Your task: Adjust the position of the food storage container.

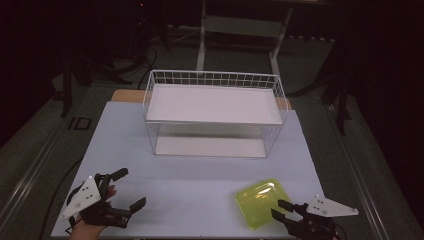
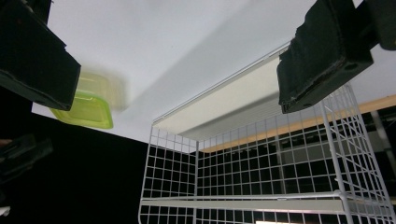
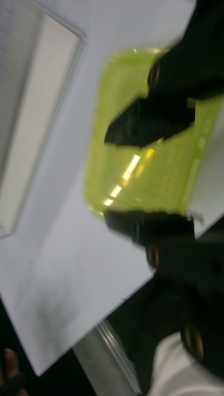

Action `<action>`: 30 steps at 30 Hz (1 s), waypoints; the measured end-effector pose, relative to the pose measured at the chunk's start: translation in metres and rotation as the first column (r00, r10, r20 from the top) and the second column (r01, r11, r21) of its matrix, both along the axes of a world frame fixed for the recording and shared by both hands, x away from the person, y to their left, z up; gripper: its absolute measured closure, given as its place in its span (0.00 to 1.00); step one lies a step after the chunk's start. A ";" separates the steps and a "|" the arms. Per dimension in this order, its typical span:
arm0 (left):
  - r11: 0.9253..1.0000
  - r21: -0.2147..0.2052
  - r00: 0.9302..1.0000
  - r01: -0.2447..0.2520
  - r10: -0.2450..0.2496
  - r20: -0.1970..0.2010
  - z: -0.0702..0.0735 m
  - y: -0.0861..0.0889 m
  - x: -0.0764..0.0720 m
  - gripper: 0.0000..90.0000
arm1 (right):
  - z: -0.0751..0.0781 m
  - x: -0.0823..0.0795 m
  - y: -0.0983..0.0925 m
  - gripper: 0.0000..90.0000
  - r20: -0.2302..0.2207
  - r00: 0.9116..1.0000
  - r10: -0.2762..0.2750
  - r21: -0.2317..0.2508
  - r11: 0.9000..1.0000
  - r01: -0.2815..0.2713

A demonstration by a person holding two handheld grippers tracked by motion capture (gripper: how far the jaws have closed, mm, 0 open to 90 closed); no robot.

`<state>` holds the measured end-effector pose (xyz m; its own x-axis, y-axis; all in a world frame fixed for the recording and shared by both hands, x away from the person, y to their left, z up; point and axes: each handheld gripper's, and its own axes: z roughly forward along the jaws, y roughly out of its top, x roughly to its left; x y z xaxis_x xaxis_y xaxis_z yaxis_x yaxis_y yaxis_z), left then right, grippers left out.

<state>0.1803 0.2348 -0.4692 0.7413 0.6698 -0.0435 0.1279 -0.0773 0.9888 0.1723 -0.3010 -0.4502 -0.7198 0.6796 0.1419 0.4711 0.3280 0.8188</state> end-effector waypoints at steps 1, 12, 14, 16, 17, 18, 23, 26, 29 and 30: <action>1.000 -0.001 1.000 -0.001 0.001 0.000 0.000 0.000 0.000 0.00 | -0.002 -0.001 0.000 0.78 -0.004 1.000 -0.001 -0.009 1.000 0.001; 1.000 0.012 1.000 -0.005 0.005 0.002 -0.001 0.000 0.001 0.00 | -0.027 -0.005 0.002 1.00 -0.074 0.995 0.073 -0.144 0.986 -0.083; 1.000 0.016 1.000 -0.002 0.002 0.002 -0.001 -0.001 0.001 0.00 | -0.030 -0.006 0.004 1.00 -0.076 0.994 0.080 -0.157 0.983 -0.091; 1.000 0.017 1.000 -0.001 0.001 0.001 -0.002 -0.002 0.001 0.00 | -0.031 -0.005 0.005 1.00 -0.080 0.994 0.080 -0.162 0.982 -0.093; 1.000 0.016 1.000 0.001 -0.001 0.001 -0.002 -0.002 0.001 0.00 | -0.033 -0.004 0.006 1.00 -0.083 0.993 0.081 -0.172 0.981 -0.094; 1.000 0.016 1.000 0.002 -0.002 0.001 -0.002 -0.002 0.001 0.00 | -0.034 -0.003 0.007 1.00 -0.088 0.993 0.084 -0.179 0.979 -0.099; 1.000 0.014 1.000 -0.001 0.001 0.001 -0.002 -0.001 0.001 0.00 | -0.036 0.003 0.013 1.00 -0.088 0.991 0.097 -0.186 0.976 -0.112; 1.000 0.014 1.000 -0.001 0.001 0.001 -0.002 -0.001 0.001 0.00 | -0.036 0.007 0.017 1.00 -0.085 0.991 0.104 -0.191 0.974 -0.119; 1.000 0.016 1.000 0.002 -0.002 0.005 -0.002 -0.001 0.001 0.00 | -0.035 0.011 0.021 1.00 -0.083 0.990 0.113 -0.206 0.970 -0.128; 1.000 0.016 1.000 0.003 -0.003 0.006 -0.002 -0.002 0.000 0.00 | -0.035 0.012 0.023 1.00 -0.081 0.990 0.115 -0.207 0.970 -0.130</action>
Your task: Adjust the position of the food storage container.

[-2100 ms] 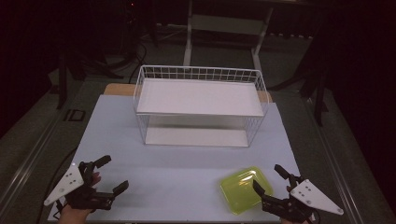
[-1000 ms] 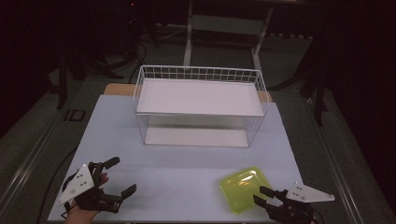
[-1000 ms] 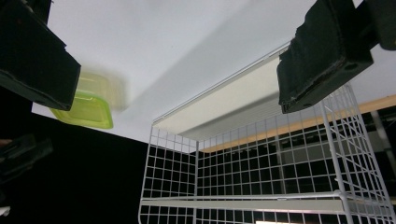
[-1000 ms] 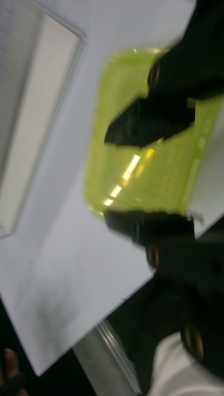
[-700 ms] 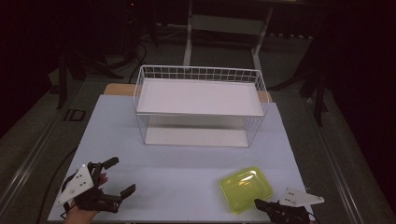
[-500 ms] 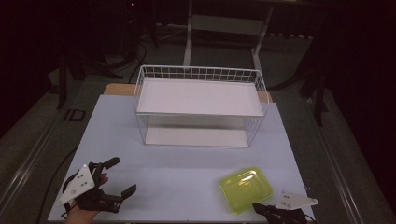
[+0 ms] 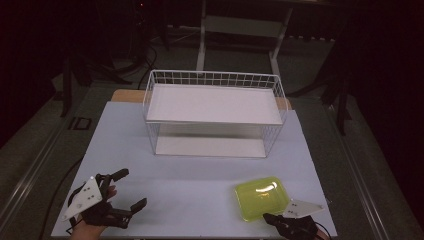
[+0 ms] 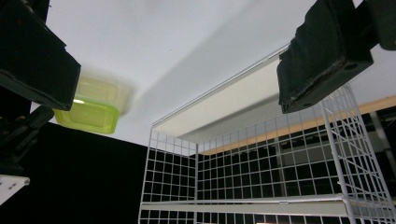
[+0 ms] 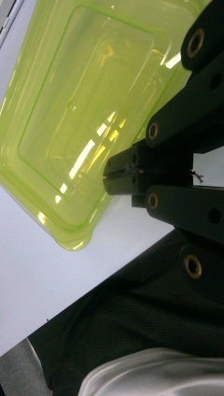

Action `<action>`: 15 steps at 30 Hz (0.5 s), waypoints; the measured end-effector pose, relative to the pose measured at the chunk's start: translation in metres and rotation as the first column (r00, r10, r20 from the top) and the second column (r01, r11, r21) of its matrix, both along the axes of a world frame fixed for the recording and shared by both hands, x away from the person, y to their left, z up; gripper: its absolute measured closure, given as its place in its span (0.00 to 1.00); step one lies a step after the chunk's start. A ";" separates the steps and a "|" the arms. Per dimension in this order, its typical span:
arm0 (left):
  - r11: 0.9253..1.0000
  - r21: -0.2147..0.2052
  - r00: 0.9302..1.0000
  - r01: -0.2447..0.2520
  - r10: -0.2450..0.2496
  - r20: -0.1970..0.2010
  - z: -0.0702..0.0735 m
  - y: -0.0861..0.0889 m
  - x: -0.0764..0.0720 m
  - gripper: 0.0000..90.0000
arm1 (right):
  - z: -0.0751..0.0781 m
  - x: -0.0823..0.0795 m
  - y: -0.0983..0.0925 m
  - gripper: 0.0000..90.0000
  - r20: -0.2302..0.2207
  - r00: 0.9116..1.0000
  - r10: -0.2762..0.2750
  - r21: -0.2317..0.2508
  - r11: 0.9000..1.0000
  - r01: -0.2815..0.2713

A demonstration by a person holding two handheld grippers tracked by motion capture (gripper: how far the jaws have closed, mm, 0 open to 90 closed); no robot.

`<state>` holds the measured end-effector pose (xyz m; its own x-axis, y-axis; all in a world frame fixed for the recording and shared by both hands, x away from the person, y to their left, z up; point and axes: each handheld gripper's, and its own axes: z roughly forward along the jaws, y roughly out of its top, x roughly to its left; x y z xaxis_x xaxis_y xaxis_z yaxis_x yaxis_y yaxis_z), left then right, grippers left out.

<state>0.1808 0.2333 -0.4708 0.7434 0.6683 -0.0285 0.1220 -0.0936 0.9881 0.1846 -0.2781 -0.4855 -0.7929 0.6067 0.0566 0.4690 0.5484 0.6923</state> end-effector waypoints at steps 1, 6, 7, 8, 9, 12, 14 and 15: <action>1.000 -0.001 1.000 0.000 0.000 -0.001 0.000 0.000 0.000 0.00 | 0.000 0.001 0.001 1.00 0.001 1.000 0.002 0.000 1.000 -0.002; 1.000 0.000 1.000 0.001 -0.001 0.000 0.000 0.000 0.000 0.00 | 0.000 0.008 0.007 1.00 0.007 1.000 0.012 -0.011 1.000 -0.012; 1.000 0.000 1.000 0.001 -0.001 0.000 0.000 0.000 0.000 0.00 | 0.001 0.010 0.008 1.00 0.011 1.000 0.013 -0.018 1.000 -0.013; 1.000 0.001 1.000 0.001 -0.001 0.001 0.000 0.000 -0.001 0.00 | 0.001 0.011 0.008 1.00 0.011 1.000 0.010 -0.021 1.000 -0.009; 1.000 0.001 1.000 0.001 -0.001 0.001 0.000 0.000 -0.001 0.00 | 0.001 0.011 0.008 1.00 0.011 1.000 0.010 -0.021 1.000 -0.009; 1.000 0.000 1.000 0.003 -0.003 -0.001 0.000 0.000 0.000 0.00 | 0.000 0.017 0.009 1.00 0.011 1.000 -0.001 -0.010 1.000 0.002; 1.000 0.000 1.000 0.003 -0.003 0.000 0.000 0.000 -0.001 0.00 | 0.001 0.018 0.008 1.00 0.009 1.000 -0.010 0.006 1.000 0.010; 1.000 0.000 1.000 0.004 -0.004 0.000 0.000 -0.001 -0.001 0.00 | 0.002 0.018 0.007 1.00 0.013 1.000 -0.010 0.009 1.000 0.010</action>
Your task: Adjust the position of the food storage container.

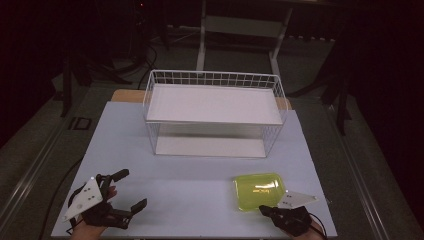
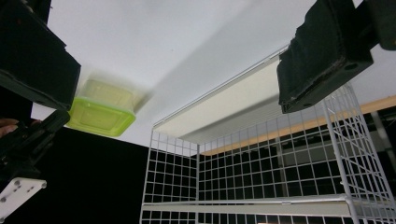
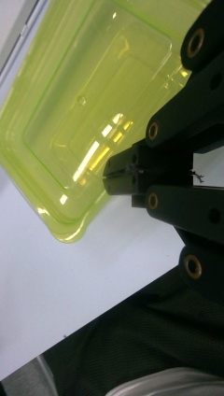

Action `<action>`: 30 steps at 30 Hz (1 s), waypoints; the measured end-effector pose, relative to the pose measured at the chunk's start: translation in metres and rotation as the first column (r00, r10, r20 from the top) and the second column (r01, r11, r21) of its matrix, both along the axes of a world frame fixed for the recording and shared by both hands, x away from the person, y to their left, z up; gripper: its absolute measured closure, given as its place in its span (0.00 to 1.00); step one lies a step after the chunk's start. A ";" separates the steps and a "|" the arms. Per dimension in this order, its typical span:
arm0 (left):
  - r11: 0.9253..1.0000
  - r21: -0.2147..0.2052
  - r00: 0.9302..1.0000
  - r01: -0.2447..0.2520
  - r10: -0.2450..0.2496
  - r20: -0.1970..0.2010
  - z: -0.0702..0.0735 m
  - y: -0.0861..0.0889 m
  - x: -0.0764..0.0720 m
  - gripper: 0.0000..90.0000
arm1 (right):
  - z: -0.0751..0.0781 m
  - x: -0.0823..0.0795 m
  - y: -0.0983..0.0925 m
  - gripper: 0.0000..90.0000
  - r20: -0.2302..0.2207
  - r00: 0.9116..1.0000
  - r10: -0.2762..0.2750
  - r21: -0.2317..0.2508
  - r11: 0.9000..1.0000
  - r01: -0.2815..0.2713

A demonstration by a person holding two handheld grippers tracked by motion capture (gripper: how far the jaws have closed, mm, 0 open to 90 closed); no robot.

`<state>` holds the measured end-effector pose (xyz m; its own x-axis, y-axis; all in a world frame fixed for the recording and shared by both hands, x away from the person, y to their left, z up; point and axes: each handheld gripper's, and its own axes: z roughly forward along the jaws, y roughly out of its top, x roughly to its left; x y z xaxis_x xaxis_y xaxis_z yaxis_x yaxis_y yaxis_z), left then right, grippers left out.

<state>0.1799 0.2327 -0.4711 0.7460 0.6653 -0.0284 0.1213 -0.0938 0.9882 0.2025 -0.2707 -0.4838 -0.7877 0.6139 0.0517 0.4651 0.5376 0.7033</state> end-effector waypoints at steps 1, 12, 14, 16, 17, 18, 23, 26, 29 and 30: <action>1.000 0.002 1.000 0.000 0.000 0.000 0.000 0.000 0.000 0.00 | 0.003 -0.001 -0.002 1.00 0.009 1.000 -0.008 0.007 1.000 0.008; 1.000 0.004 1.000 0.002 -0.002 0.001 -0.001 -0.002 0.000 0.00 | 0.013 0.021 -0.063 1.00 0.088 0.972 -0.218 -0.019 0.975 0.221; 1.000 0.003 1.000 0.002 -0.002 -0.002 -0.001 -0.002 0.000 0.00 | 0.007 0.026 -0.070 1.00 0.092 0.966 -0.242 -0.037 0.969 0.246; 1.000 0.005 1.000 0.003 -0.003 -0.003 -0.001 -0.002 0.001 0.00 | 0.000 0.030 -0.074 1.00 0.082 0.962 -0.261 -0.039 0.964 0.264; 1.000 0.006 1.000 0.004 -0.004 -0.004 -0.001 -0.002 0.001 0.00 | -0.002 0.032 -0.075 1.00 0.077 0.961 -0.267 -0.039 0.962 0.271; 1.000 0.005 1.000 0.005 -0.005 -0.005 -0.002 -0.003 0.001 0.00 | -0.004 0.034 -0.075 1.00 0.073 0.960 -0.271 -0.036 0.961 0.274; 1.000 0.008 1.000 0.007 -0.007 -0.005 -0.002 -0.004 0.001 0.00 | -0.009 0.041 -0.071 1.00 0.058 0.963 -0.262 -0.037 0.964 0.264; 1.000 0.006 1.000 0.009 -0.009 -0.006 -0.003 -0.004 0.001 0.00 | -0.008 0.042 -0.066 1.00 0.059 0.966 -0.254 -0.040 0.966 0.256; 1.000 0.009 1.000 0.010 -0.010 -0.006 -0.003 -0.004 0.001 0.00 | -0.006 0.042 -0.064 1.00 0.052 0.968 -0.244 -0.031 0.969 0.246; 1.000 0.010 1.000 0.010 -0.010 -0.006 -0.003 -0.004 0.000 0.00 | -0.006 0.042 -0.062 1.00 0.053 0.969 -0.242 -0.036 0.969 0.244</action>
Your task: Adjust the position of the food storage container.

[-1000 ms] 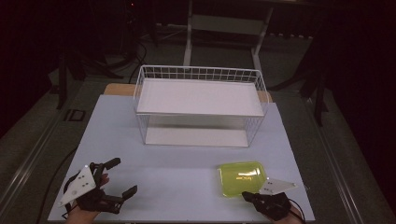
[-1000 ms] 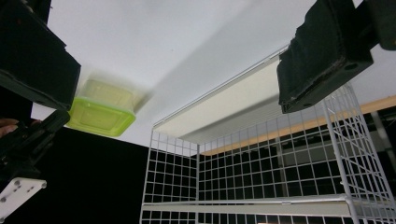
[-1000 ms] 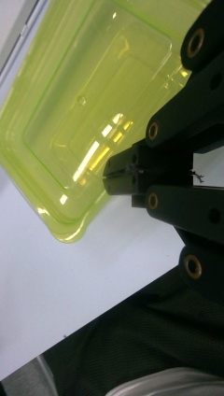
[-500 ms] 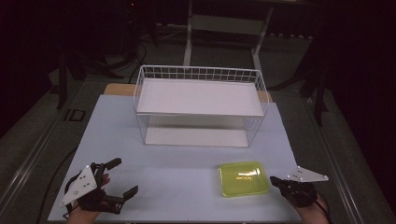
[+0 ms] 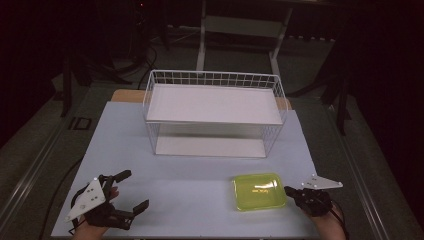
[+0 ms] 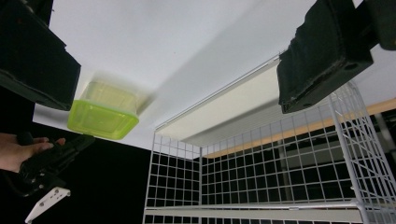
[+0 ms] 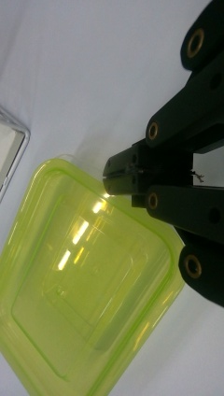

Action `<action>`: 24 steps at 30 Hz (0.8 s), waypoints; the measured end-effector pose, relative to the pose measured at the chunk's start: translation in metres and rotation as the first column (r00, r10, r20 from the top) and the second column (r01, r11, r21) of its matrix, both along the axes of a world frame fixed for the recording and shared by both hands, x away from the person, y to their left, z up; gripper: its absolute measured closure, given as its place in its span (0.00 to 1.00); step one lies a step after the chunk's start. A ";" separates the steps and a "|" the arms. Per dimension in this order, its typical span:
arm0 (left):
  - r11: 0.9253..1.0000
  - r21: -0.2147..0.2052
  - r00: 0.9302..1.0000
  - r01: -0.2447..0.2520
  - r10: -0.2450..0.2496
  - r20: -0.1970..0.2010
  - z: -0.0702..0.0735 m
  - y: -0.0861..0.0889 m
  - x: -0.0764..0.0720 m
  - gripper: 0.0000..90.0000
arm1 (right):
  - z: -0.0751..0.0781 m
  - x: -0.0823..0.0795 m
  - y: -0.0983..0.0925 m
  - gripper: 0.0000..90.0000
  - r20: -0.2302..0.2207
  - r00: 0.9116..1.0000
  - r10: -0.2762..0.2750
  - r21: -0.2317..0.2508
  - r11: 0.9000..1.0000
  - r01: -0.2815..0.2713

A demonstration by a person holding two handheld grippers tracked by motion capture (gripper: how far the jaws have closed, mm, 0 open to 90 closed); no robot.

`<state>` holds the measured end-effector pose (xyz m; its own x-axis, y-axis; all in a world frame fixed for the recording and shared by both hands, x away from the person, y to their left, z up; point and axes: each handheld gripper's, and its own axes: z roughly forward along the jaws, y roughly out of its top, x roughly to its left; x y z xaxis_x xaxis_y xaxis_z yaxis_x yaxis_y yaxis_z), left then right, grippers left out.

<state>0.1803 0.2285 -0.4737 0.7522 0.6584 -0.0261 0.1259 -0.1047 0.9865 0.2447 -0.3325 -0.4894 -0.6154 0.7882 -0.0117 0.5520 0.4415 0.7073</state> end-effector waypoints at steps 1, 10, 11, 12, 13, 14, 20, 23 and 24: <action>1.000 0.005 1.000 0.000 0.000 0.001 0.000 0.000 0.000 0.00 | 0.000 0.000 0.002 1.00 -0.001 1.000 0.010 -0.001 1.000 -0.010; 1.000 0.007 1.000 0.005 -0.005 0.001 0.000 -0.001 0.000 0.00 | -0.003 0.001 0.026 1.00 -0.011 0.998 0.069 0.012 0.998 -0.069; 1.000 0.007 1.000 0.005 -0.005 0.000 0.000 -0.002 0.000 0.00 | -0.003 0.002 0.029 1.00 -0.014 0.997 0.076 0.015 0.997 -0.076; 1.000 0.007 1.000 0.005 -0.005 0.000 -0.001 -0.002 0.000 0.00 | -0.003 0.002 0.031 1.00 -0.016 0.997 0.080 0.016 0.997 -0.079; 1.000 0.007 1.000 0.006 -0.006 0.000 0.000 -0.002 0.000 0.00 | -0.003 0.003 0.034 1.00 -0.018 0.996 0.088 0.015 0.996 -0.088; 1.000 0.007 1.000 0.005 -0.005 0.000 0.000 -0.002 0.000 0.00 | -0.003 0.003 0.036 1.00 -0.019 0.995 0.093 0.015 0.996 -0.093; 1.000 0.006 1.000 0.006 -0.006 -0.003 -0.001 -0.002 0.000 0.00 | -0.003 0.005 0.049 1.00 -0.022 0.992 0.126 0.015 0.992 -0.126; 1.000 0.009 1.000 0.006 -0.006 -0.003 -0.001 -0.002 0.000 0.00 | -0.002 0.005 0.056 1.00 -0.028 0.989 0.145 0.016 0.989 -0.144; 1.000 0.009 1.000 0.006 -0.006 -0.003 -0.001 -0.002 0.000 0.00 | -0.002 0.005 0.058 1.00 -0.027 0.988 0.150 0.015 0.989 -0.149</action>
